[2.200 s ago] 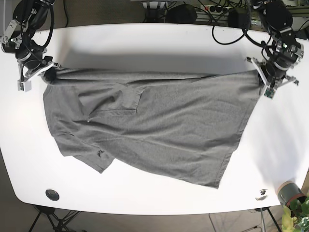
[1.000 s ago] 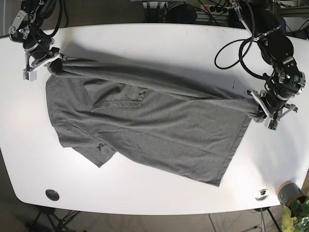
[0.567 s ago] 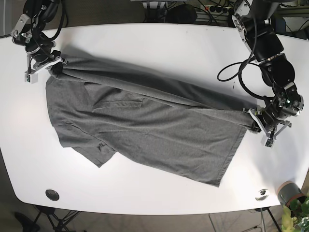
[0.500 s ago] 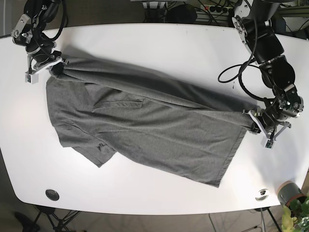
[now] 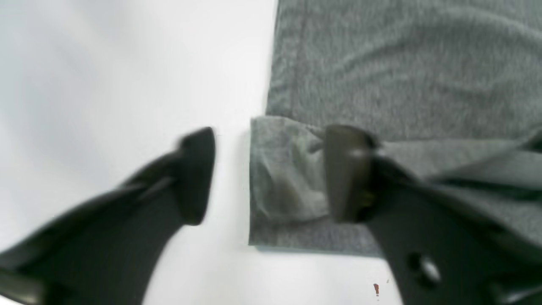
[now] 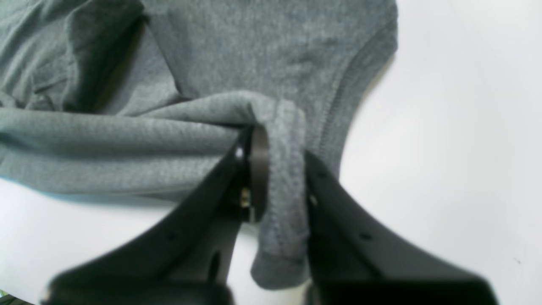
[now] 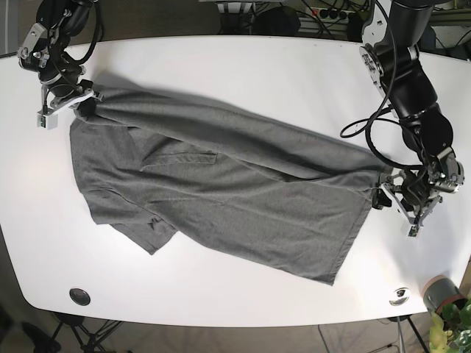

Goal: Fold the T-shirt properly
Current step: 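Slide the left gripper along the held edge while the right holds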

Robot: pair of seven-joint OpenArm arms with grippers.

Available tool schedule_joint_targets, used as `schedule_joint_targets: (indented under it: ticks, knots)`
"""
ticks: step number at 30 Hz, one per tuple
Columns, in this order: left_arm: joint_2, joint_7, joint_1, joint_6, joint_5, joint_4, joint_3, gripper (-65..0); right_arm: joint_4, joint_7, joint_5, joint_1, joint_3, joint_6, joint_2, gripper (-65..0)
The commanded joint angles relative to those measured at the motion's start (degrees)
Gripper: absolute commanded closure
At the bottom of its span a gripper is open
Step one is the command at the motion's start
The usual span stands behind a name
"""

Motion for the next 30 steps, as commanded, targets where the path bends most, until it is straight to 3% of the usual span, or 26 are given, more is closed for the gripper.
schedule_joint_targets:
  ticks: [1, 3, 10, 13, 19, 23, 30]
  knots:
    - [-0.60, -1.29, -2.72, 0.23, -1.01, 0.90, -0.07, -41.8, 0.73, 1.32, 0.47, 0.25, 0.25, 0.34, 1.05, -2.1]
    - [-0.60, -1.29, -2.98, 0.14, -2.42, 0.99, -0.07, -42.2, 0.82, 1.32, 0.65, 0.16, 0.25, 0.34, 1.05, -2.1]
    - [-4.29, -1.29, -0.17, 0.14, -16.22, 6.35, -0.24, -42.2, 0.82, 1.32, 0.83, -0.01, 0.17, 0.34, 0.87, -2.1]
    - [-5.70, -1.82, 3.26, 0.58, -18.42, 8.28, -0.07, -42.2, 0.91, 1.32, 0.56, -0.01, 0.17, 1.40, 0.87, -2.4]
    - [-6.84, -6.74, 9.15, 0.49, -14.82, 8.55, -0.07, -42.1, 1.08, 1.32, 0.56, -0.01, 0.17, 2.01, 0.87, -2.4]
    - [-6.75, -12.99, 12.67, 0.40, -11.48, 8.28, 0.02, -42.1, 0.82, 1.32, 0.47, 0.25, 0.17, 2.01, 0.87, -2.4]
    - [-6.75, -18.96, 16.45, 0.58, -7.78, 7.14, 4.06, -42.1, 0.82, 1.32, 0.47, 0.16, 0.17, 2.01, 0.87, -2.4]
